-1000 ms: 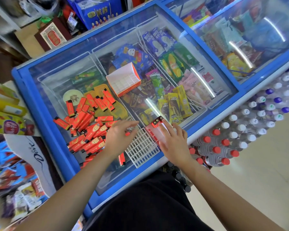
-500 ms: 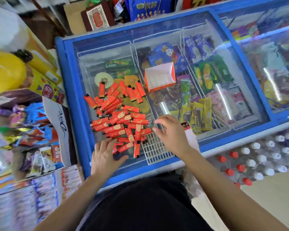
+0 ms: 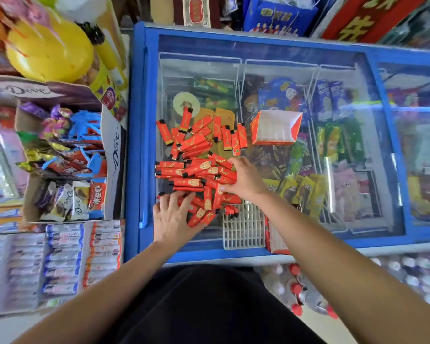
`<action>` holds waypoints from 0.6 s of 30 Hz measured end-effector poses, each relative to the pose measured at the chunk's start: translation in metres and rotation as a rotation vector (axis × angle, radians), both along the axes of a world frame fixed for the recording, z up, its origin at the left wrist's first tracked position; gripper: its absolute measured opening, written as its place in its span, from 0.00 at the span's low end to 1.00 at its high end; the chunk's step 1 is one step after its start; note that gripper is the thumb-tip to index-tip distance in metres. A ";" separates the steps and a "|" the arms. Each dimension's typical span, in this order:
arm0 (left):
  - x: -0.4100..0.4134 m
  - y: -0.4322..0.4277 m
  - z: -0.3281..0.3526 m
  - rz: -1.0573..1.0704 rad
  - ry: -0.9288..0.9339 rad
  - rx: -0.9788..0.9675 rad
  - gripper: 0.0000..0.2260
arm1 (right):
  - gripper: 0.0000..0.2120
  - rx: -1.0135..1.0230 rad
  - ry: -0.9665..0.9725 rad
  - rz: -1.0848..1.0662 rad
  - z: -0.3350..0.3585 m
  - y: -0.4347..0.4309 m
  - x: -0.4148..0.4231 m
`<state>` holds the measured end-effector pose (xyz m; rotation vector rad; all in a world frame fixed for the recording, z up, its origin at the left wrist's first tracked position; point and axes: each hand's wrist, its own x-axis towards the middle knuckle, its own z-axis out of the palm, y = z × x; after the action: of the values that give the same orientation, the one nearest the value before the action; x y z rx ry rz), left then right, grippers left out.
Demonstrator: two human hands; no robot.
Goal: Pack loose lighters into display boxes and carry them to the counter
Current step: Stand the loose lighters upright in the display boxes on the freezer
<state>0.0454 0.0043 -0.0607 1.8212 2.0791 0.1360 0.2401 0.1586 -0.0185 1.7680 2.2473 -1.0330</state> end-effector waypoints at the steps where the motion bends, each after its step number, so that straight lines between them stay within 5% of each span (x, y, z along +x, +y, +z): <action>1: -0.003 0.001 -0.001 0.008 -0.011 -0.003 0.37 | 0.36 0.002 0.013 -0.008 -0.001 0.001 -0.001; 7: -0.015 0.011 0.001 0.043 -0.066 0.001 0.35 | 0.23 0.120 0.005 -0.092 0.000 0.014 0.008; 13: -0.025 0.014 -0.001 0.017 -0.118 0.041 0.28 | 0.48 0.008 -0.137 0.114 0.007 -0.003 -0.016; 18: -0.034 0.016 0.006 0.001 -0.187 0.061 0.25 | 0.50 0.003 -0.153 0.101 0.004 0.010 -0.028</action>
<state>0.0111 0.0202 -0.0547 1.7687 1.9659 0.3589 0.2121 0.1684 -0.0148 1.6548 2.2196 -0.8451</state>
